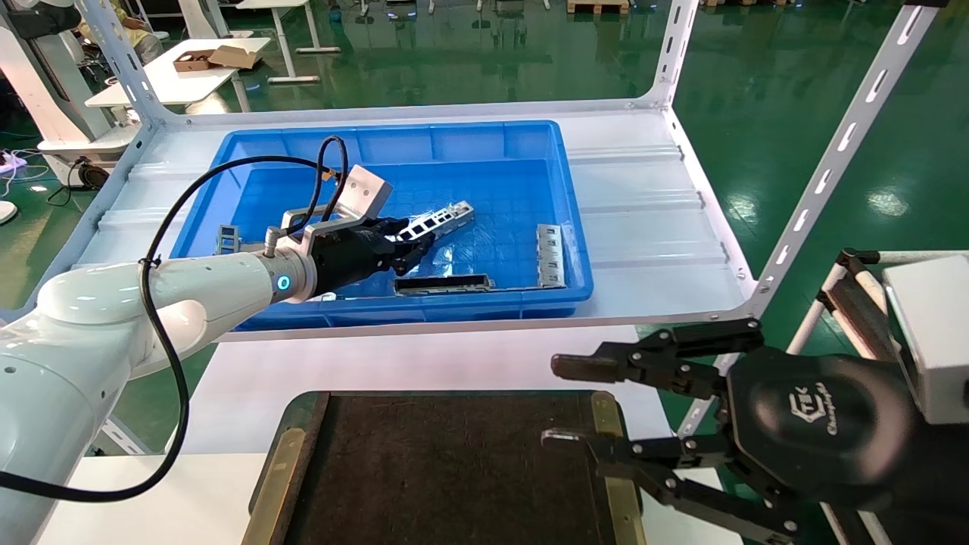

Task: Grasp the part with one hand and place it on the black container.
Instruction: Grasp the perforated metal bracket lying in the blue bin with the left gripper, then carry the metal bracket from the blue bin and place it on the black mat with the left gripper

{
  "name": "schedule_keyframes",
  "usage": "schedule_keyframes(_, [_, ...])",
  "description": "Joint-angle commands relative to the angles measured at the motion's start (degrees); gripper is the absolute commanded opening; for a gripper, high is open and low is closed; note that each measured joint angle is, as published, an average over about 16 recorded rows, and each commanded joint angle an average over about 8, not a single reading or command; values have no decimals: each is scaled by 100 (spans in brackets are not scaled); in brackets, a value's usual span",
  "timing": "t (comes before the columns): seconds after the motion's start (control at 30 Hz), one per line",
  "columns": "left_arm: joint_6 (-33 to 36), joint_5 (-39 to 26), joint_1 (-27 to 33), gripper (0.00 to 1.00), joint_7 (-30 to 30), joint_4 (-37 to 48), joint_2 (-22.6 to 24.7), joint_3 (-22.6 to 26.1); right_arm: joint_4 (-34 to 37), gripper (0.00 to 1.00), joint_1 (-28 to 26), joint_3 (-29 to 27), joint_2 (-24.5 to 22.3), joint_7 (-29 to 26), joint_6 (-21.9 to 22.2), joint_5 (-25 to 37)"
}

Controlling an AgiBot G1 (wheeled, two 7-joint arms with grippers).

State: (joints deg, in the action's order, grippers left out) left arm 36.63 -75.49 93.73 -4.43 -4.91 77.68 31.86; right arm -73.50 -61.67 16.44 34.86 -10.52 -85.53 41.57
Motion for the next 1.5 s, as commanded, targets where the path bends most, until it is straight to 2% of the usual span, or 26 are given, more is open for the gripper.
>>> schedule_keyframes(0.03, [-41,-5,-16,0,18,-23,3,23,0,0,0,1,0,0,0,-1])
schedule_keyframes(0.43, [-53,205,43,0,248,-192,-11,45,0,0,-1,5,-2,3,2,-4])
schedule_keyframes(0.63, [242,415,229,0,291,-252,-105,-35,0,0,-2,8,-3,4,3,-5])
schedule_keyframes(0.73, [717,548,318,0,262,-304,-240,-101,0,0,-2,9,-4,4,4,-6])
schedule_keyframes(1.03, [2929,1006,400,0,83,-531,-946,-329,0,0,-3,12,-5,6,5,-8])
schedule_keyframes(1.3, [4153,1225,219,0,226,-839,-1425,-409,0,0,-3,15,-6,7,7,-10])
schedule_keyframes(1.5, [4875,1390,-205,0,524,-1420,-1799,-443,0,0,-4,17,-7,9,7,-12])
